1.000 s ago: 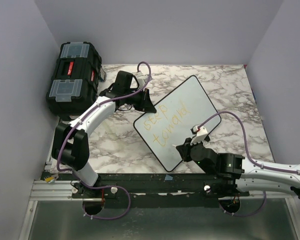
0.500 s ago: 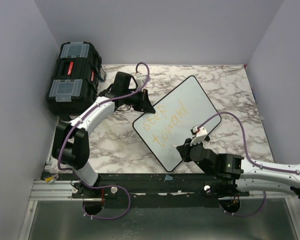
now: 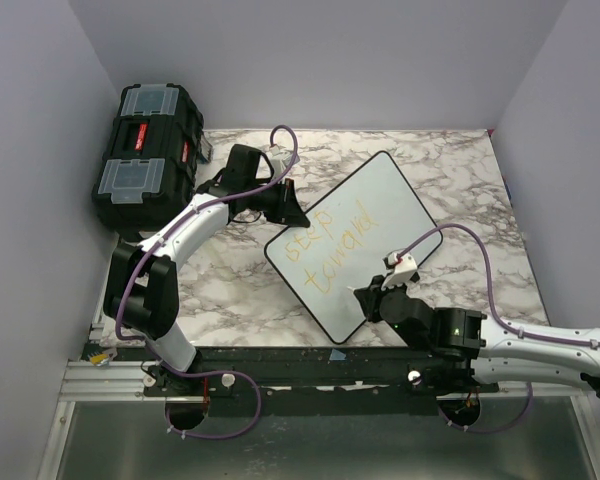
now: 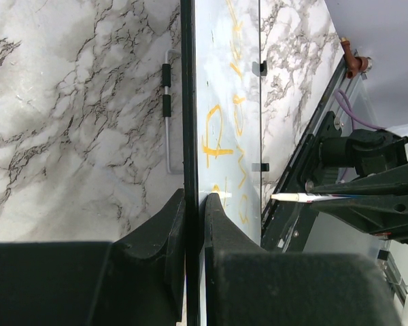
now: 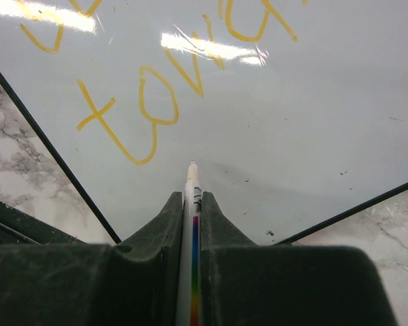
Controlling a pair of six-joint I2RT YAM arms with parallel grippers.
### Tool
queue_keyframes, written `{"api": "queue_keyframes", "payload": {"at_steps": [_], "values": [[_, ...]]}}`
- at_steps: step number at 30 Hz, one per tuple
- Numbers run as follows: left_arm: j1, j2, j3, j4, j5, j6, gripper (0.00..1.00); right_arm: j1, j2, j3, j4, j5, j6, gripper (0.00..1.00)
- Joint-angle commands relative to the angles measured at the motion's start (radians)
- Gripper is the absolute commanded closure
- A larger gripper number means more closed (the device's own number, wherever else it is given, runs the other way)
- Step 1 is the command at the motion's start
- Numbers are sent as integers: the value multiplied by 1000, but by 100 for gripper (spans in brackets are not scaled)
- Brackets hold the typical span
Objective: Write a sentence on the whiteboard
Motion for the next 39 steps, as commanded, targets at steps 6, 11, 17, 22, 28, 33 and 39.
{"api": "queue_keyframes", "payload": {"at_steps": [6,11,17,22,28,33,39], "values": [[3,11,-23,39,-82,122,100,5,20,-26,91,79,-9,99],[3,11,-22,39,-82,121,100,6,40,-28,107,75,-11,99],[3,12,-22,40,-81,121,100,6,65,-31,147,58,-28,99],[3,11,-22,39,-80,120,100,6,115,-20,158,44,-32,99],[3,7,-23,40,-78,119,100,5,190,2,163,24,-29,99],[3,6,-26,40,-76,119,100,5,220,11,173,0,-32,99],[4,5,-26,42,-73,118,100,6,232,12,162,-49,-49,99]]}}
